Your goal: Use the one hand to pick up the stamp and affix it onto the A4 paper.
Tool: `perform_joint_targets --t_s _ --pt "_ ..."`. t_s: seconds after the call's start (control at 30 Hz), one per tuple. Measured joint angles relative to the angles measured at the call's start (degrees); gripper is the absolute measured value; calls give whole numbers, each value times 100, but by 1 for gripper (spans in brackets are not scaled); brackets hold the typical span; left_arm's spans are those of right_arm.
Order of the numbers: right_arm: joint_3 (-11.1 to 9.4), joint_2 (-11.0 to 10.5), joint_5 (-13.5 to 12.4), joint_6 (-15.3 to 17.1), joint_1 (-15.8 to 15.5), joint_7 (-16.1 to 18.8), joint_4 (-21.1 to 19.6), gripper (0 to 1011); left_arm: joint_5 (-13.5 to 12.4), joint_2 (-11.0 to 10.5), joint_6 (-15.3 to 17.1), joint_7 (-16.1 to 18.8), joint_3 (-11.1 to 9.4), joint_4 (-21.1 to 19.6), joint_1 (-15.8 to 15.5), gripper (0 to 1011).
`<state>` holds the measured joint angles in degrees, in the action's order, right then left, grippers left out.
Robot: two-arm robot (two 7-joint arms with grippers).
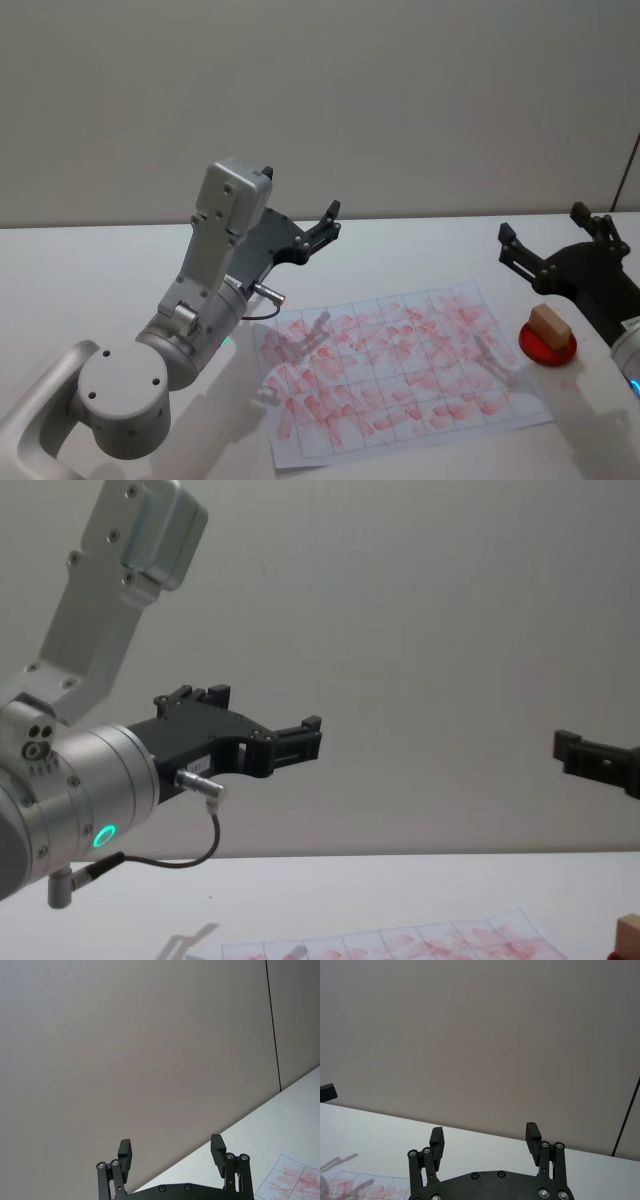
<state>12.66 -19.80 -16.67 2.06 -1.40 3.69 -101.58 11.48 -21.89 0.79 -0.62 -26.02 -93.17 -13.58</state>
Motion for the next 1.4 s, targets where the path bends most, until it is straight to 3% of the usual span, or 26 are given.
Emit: perform_joint_targets --t_s 0.4,0.67,1.07,1.4 --pt "-189 -332 -259 300 -481 -305 -331 1001 0 0 0 0 0 0 0 1001" --pt "-315 -535 -505 734 -727 -410 -432 1000 0 0 0 0 0 0 0 1001" --pt "-355 -590 -644 1359 -558 -50 -90 1000 0 0 0 0 0 0 0 1001" --pt "-328 -540 -634 1674 -345 230 231 1001 0 0 0 1 0 0 0 1001"
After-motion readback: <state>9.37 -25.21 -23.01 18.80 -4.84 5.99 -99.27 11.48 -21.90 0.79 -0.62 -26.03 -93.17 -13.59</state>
